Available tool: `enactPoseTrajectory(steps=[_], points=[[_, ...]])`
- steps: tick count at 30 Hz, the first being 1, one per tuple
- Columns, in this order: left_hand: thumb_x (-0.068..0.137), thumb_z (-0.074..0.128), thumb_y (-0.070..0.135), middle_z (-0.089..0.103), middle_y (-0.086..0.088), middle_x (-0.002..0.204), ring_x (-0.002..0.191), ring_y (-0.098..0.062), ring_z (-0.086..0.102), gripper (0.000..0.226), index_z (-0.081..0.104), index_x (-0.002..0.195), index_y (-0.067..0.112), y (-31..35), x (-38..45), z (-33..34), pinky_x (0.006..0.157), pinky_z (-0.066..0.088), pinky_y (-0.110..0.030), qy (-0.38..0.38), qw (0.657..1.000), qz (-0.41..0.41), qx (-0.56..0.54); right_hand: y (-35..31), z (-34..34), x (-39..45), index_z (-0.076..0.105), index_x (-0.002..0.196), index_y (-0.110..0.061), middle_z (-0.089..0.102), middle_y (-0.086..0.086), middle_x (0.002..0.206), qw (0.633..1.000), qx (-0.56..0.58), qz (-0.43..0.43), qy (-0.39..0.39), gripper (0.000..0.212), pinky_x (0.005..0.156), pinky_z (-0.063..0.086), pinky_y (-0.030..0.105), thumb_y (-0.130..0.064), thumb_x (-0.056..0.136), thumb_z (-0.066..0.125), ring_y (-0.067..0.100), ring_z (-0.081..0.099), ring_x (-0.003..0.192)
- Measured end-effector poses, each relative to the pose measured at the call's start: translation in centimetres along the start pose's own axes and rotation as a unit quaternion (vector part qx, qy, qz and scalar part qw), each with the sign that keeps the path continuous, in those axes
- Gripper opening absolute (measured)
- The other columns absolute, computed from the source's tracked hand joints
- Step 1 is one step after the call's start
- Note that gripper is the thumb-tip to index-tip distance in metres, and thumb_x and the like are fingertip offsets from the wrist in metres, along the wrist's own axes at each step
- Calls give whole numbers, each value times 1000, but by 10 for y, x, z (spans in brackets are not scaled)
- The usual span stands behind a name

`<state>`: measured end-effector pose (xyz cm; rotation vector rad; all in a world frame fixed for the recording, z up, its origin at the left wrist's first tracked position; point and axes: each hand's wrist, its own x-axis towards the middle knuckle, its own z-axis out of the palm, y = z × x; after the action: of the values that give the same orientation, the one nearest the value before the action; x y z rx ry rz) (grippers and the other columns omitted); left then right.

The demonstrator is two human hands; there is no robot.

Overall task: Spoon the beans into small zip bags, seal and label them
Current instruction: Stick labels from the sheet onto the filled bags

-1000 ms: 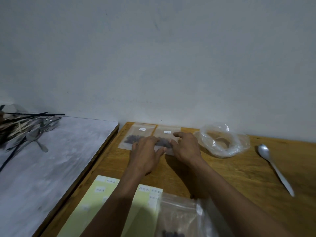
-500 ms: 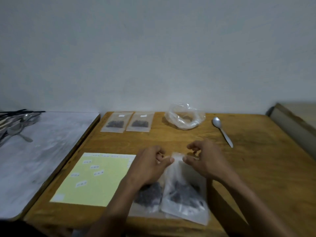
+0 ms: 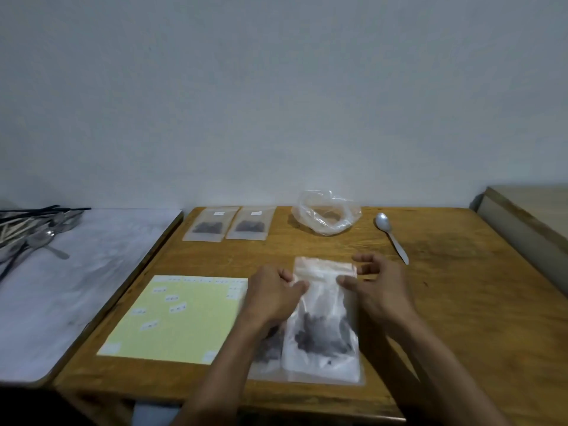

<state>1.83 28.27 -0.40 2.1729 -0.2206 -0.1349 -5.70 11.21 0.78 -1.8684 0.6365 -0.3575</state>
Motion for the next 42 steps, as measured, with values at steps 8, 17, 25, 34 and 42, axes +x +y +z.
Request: enactPoseTrajectory(steps=[8, 17, 25, 34, 42], points=[[92, 72, 21, 80, -10, 98, 95, -30, 76, 20, 76, 105, 6, 9, -10, -74, 89, 60, -44, 16, 948, -32, -317, -67, 51, 3, 67, 104, -15, 61, -5, 67, 976, 158, -64, -136, 20, 46, 46, 15, -11, 87, 76, 2, 63, 56], [88, 71, 21, 79, -10, 91, 84, -24, 76, 19, 77, 99, 6, -42, -26, -167, 70, 60, -33, 120, 938, 10, -326, -116, 152, -11, 70, 97, -15, 61, 3, 73, 939, 172, -136, -265, 17, 62, 54, 34, -14, 84, 81, 16, 63, 66], [92, 72, 20, 79, -15, 98, 91, -26, 77, 13, 71, 97, 8, -95, -19, -207, 79, 62, -43, 281, 852, -78, -434, -116, 215, -6, 73, 87, -13, 72, -2, 80, 927, -54, -254, -272, 15, 71, 54, 30, -26, 93, 69, 15, 67, 76], [92, 73, 24, 79, 2, 78, 77, -19, 76, 9, 71, 91, 15, -111, -4, -224, 79, 61, -45, 336, 827, -93, -442, -79, 242, -12, 76, 77, -11, 76, 2, 75, 877, -310, -236, -282, 24, 66, 58, 37, -33, 86, 74, 18, 71, 72], [92, 74, 26, 79, -8, 94, 79, -21, 75, 12, 73, 94, 13, -120, 0, -221, 78, 60, -41, 334, 831, -114, -429, -73, 255, -6, 73, 68, 0, 78, -4, 77, 874, -306, -221, -307, 20, 69, 62, 45, -9, 84, 64, 10, 73, 76]])
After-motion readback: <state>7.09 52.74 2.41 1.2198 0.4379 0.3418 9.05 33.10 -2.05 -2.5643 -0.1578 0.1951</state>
